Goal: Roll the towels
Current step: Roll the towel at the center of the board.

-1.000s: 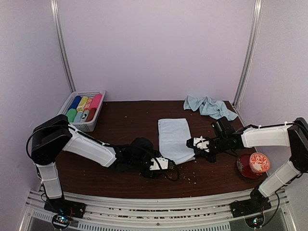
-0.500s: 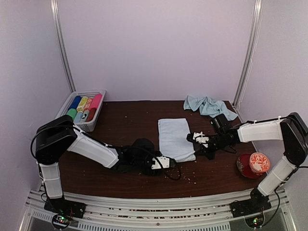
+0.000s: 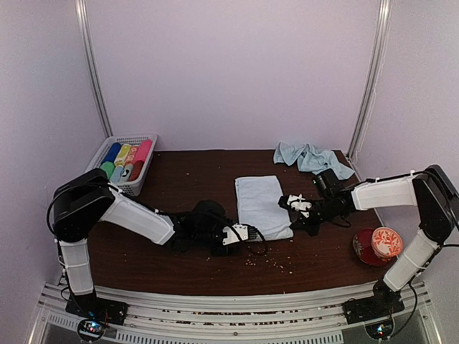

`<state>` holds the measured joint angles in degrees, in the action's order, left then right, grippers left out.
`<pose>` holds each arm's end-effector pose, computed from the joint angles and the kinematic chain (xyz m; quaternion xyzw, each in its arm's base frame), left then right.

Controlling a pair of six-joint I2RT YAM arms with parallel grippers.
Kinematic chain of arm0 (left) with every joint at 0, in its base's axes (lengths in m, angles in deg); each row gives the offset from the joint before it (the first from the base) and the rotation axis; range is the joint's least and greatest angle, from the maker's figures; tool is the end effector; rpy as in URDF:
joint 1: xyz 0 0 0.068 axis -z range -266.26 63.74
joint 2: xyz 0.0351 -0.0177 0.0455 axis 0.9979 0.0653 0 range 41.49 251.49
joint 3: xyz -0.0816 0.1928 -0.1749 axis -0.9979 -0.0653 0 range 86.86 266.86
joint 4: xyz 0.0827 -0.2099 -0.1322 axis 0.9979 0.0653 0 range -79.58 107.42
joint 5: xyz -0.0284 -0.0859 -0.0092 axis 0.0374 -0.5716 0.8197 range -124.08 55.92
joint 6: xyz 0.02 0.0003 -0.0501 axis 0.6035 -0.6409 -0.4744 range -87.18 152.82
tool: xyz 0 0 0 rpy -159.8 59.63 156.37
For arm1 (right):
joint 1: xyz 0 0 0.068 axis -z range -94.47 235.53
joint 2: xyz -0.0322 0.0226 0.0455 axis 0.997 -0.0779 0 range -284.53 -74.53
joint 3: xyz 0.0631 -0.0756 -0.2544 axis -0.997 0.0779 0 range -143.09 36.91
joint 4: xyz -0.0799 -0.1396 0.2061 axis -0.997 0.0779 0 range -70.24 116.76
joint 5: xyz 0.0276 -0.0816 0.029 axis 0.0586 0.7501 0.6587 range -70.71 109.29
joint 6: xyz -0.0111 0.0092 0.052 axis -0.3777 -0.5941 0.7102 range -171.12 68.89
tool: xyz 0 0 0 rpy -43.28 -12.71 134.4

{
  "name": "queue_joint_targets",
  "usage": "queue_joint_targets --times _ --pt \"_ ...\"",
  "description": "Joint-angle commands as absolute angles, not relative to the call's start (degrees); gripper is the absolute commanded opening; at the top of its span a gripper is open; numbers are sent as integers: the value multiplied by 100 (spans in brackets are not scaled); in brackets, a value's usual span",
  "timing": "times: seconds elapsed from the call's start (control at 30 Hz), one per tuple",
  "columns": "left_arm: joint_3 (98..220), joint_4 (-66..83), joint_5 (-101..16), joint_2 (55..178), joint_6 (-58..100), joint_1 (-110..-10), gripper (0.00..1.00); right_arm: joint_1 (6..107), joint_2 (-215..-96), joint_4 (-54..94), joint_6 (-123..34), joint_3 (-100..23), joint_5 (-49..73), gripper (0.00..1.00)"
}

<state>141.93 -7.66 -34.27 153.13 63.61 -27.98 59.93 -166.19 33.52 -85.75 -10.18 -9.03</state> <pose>0.2039 -0.3303 0.1192 0.6322 0.6415 -0.1047 0.4217 0.2629 0.1447 0.1585 -0.5258 0.7734 0.2138 0.2823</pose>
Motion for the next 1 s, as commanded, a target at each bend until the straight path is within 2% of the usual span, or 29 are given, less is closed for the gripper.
queue_joint_targets --times 0.0,0.13,0.4,0.57,0.8,0.97 --pt "14386 -874 -3822 15093 5836 -2961 62 6052 -16711 3223 -8398 -1178 -646 0" --pt "14395 -990 -3923 14934 5527 -2992 70 6048 -16758 3187 -8331 -1204 -584 0" --pt "14685 -918 -4399 14946 5182 -2992 70 6048 -16882 3154 -8259 -1238 -471 0" --pt "14879 -807 -4531 15101 5057 -2992 61 6048 -16901 3136 -8244 -1240 -428 0" --pt "15236 -481 -4386 15467 4951 -2991 33 6049 -16895 3119 -8227 -1239 -409 0" --pt "15308 -404 -4381 15538 4913 -2992 34 6057 -16908 3119 -8223 -1239 -386 0"
